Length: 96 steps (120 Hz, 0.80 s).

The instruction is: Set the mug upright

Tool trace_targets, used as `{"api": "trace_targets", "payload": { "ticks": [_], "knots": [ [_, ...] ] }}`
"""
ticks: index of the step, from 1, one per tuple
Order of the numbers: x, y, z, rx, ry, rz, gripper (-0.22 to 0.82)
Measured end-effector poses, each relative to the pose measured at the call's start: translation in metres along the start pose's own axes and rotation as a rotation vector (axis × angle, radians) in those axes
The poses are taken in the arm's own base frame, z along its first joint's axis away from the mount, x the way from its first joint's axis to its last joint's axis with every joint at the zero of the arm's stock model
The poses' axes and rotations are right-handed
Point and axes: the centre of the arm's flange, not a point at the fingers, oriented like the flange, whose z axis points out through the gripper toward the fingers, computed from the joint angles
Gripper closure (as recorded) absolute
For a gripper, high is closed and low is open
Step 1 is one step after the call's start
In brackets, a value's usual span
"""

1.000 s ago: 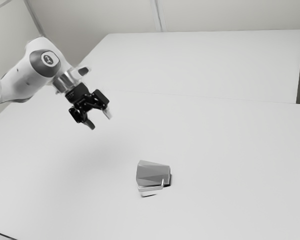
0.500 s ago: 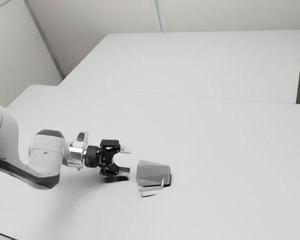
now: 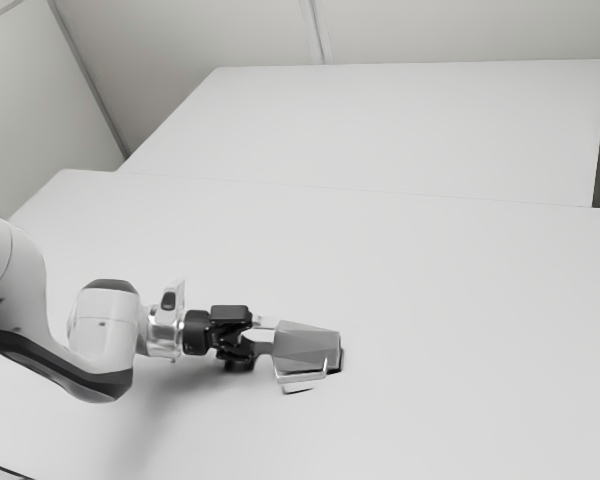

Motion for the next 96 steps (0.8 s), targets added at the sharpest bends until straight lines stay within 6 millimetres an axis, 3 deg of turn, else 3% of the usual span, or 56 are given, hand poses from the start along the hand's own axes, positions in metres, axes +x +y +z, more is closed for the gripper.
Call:
{"api": "trace_targets", "payload": {
  "ticks": [29, 67, 72, 96],
  "knots": [
    [-0.007, 0.008, 0.026, -0.026, -0.017, 0.057, 0.0],
    [0.003, 0.016, 0.037, -0.024, -0.018, 0.051, 0.02],
    [0.002, 0.016, 0.039, -0.022, -0.021, 0.046, 0.07],
    [0.001, 0.019, 0.044, -0.016, -0.024, 0.02, 0.53]
  ]
}}
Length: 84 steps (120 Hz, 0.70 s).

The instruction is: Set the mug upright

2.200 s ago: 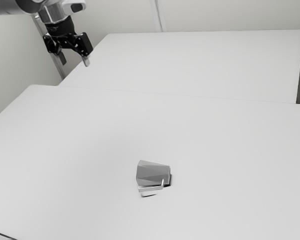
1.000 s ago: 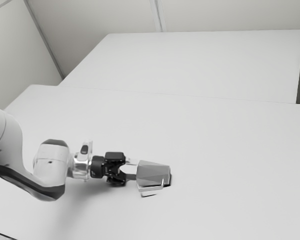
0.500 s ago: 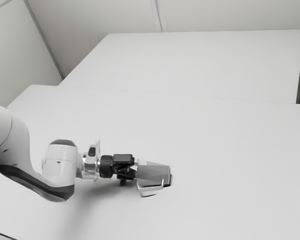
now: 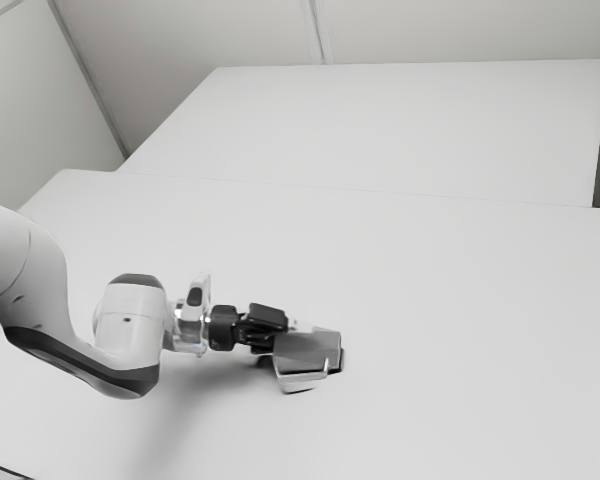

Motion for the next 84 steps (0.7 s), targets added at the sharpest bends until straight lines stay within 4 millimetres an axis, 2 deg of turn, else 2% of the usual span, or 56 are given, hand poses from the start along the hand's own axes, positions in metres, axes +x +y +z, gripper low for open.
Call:
{"api": "trace_targets", "payload": {
  "ticks": [12, 28, 36, 44, 56, 64, 84],
  "knots": [
    [0.0, 0.0, 0.001, 0.002, 0.0, -0.014, 0.64],
    [0.001, 0.002, 0.0, 0.003, 0.003, -0.024, 0.72],
    [0.009, 0.01, -0.001, 0.005, 0.002, -0.005, 0.74],
    [0.032, 0.031, -0.001, 0.016, -0.033, 0.074, 0.75],
    [0.091, 0.082, -0.002, 0.067, -0.128, 0.267, 0.75],
    [0.124, 0.111, -0.009, 0.175, -0.195, 0.409, 0.75],
    [0.172, 0.17, -0.036, 0.572, -0.477, 0.677, 0.76]
  ]
}}
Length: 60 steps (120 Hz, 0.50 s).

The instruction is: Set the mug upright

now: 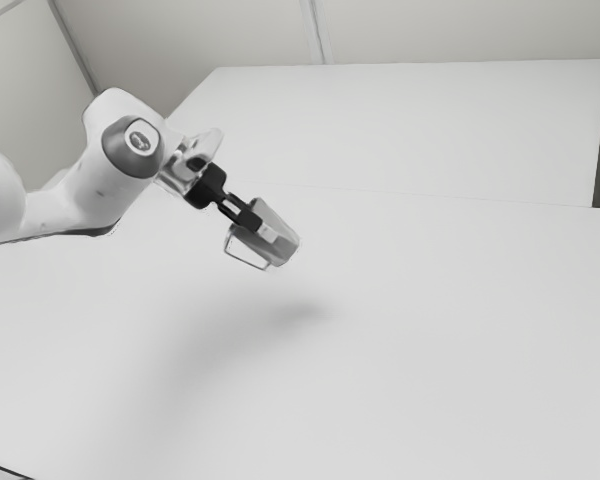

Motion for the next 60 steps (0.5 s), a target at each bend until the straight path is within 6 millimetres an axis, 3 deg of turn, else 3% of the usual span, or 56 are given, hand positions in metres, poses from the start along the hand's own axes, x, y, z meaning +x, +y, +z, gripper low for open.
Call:
{"api": "trace_targets", "payload": {
  "ticks": [7, 16, 28, 40, 60],
  "knots": [
    [-0.005, 0.0, -0.009, 0.101, -0.119, 0.01, 0.77],
    [-0.03, 0.013, -0.006, 0.205, -0.222, -0.021, 0.77],
    [-0.058, 0.059, 0.039, 0.278, -0.319, -0.026, 0.78],
    [-0.075, 0.083, 0.059, 0.342, -0.341, -0.067, 0.78],
    [-0.098, 0.092, 0.082, 0.392, -0.355, -0.189, 0.78]
  ]
}}
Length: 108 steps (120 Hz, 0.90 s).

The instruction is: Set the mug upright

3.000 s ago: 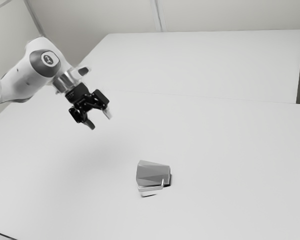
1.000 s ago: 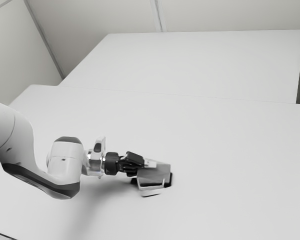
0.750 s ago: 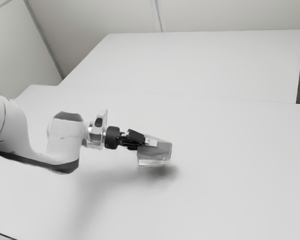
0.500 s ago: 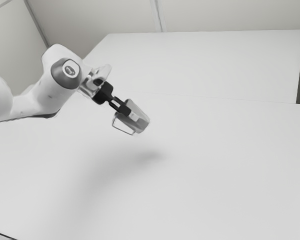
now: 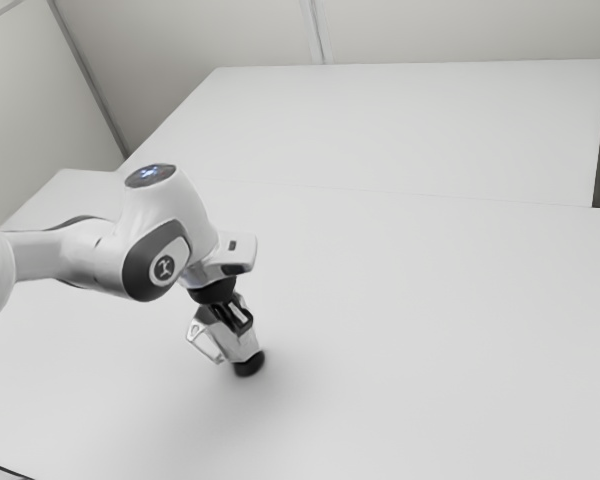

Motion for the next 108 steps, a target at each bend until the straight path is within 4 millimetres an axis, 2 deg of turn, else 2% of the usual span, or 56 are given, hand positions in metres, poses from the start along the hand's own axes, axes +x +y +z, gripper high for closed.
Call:
{"api": "trace_targets", "payload": {
  "ticks": [25, 44, 56, 75, 88, 97, 108],
  "knots": [
    [-0.002, -0.001, 0.009, 0.007, 0.003, -0.152, 0.78],
    [0.001, -0.001, 0.036, -0.004, -0.034, -0.228, 0.78],
    [0.003, 0.0, 0.04, 0.005, -0.031, -0.262, 0.78],
    [0.005, 0.0, 0.039, 0.019, -0.021, -0.298, 0.42],
    [0.006, 0.001, 0.034, 0.031, -0.012, -0.318, 0.25],
    [0.009, 0.003, 0.018, 0.042, 0.006, -0.327, 0.18],
    [0.02, 0.006, -0.013, 0.052, 0.028, -0.337, 0.12]
  ]
}}
